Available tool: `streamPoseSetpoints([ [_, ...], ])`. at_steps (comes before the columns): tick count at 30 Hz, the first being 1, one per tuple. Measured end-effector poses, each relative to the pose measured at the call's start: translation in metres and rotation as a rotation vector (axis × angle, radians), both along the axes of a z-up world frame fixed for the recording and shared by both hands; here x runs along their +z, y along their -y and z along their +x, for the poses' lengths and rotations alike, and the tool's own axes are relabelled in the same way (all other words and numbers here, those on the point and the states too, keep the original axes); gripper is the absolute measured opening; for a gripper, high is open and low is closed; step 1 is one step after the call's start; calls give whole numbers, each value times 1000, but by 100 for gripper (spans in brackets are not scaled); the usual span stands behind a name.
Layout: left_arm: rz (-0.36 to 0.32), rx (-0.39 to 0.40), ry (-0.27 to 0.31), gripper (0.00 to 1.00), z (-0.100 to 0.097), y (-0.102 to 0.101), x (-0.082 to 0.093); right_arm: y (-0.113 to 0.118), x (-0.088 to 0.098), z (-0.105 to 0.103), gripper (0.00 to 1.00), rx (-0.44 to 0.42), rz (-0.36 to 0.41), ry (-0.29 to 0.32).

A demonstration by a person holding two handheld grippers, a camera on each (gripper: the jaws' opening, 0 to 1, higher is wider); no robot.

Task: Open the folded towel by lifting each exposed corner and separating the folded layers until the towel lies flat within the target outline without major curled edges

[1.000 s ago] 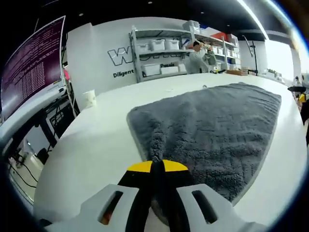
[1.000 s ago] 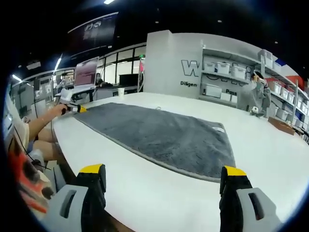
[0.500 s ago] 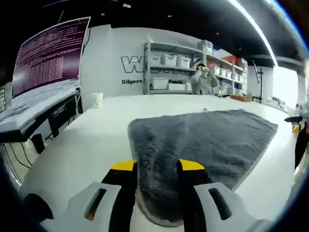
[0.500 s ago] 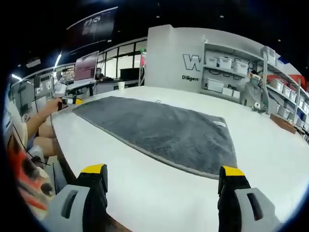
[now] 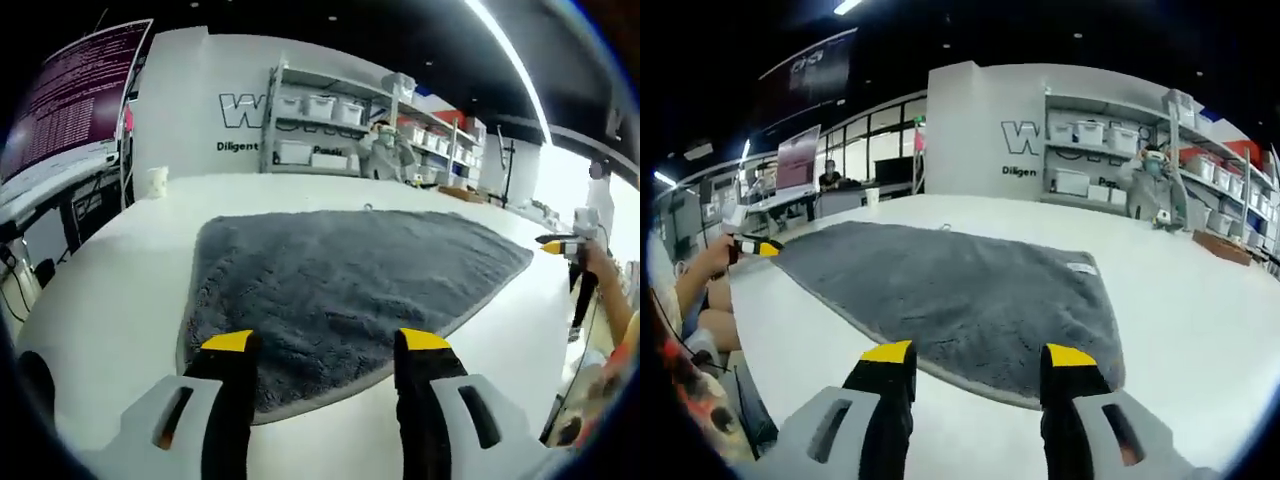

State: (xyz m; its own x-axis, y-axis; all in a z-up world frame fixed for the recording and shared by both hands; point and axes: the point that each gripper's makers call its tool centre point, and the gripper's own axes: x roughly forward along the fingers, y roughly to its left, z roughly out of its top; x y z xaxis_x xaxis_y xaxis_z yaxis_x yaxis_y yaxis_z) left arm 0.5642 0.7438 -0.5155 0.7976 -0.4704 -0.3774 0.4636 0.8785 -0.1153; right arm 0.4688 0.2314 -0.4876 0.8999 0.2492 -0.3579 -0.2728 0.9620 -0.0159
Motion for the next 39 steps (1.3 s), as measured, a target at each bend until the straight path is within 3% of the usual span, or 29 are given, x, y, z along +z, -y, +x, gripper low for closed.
streamPoseSetpoints([
  [3,51,9,-1,41,2,-1,-6,8,-10,14,30,-30,1,-24],
  [5,90,14,-12,40,3,-2,-12,16,-24,17,31,-72,15,-86],
  [10,104,21,-6,37,5,-5,-12,22,-47,27,25,-86,23,-133],
  [17,134,22,14,33,6,-8,-13,31,-46,29,15,-110,16,-110],
  [39,133,8,35,34,-7,-12,-13,30,-46,0,18,-47,-12,-87],
])
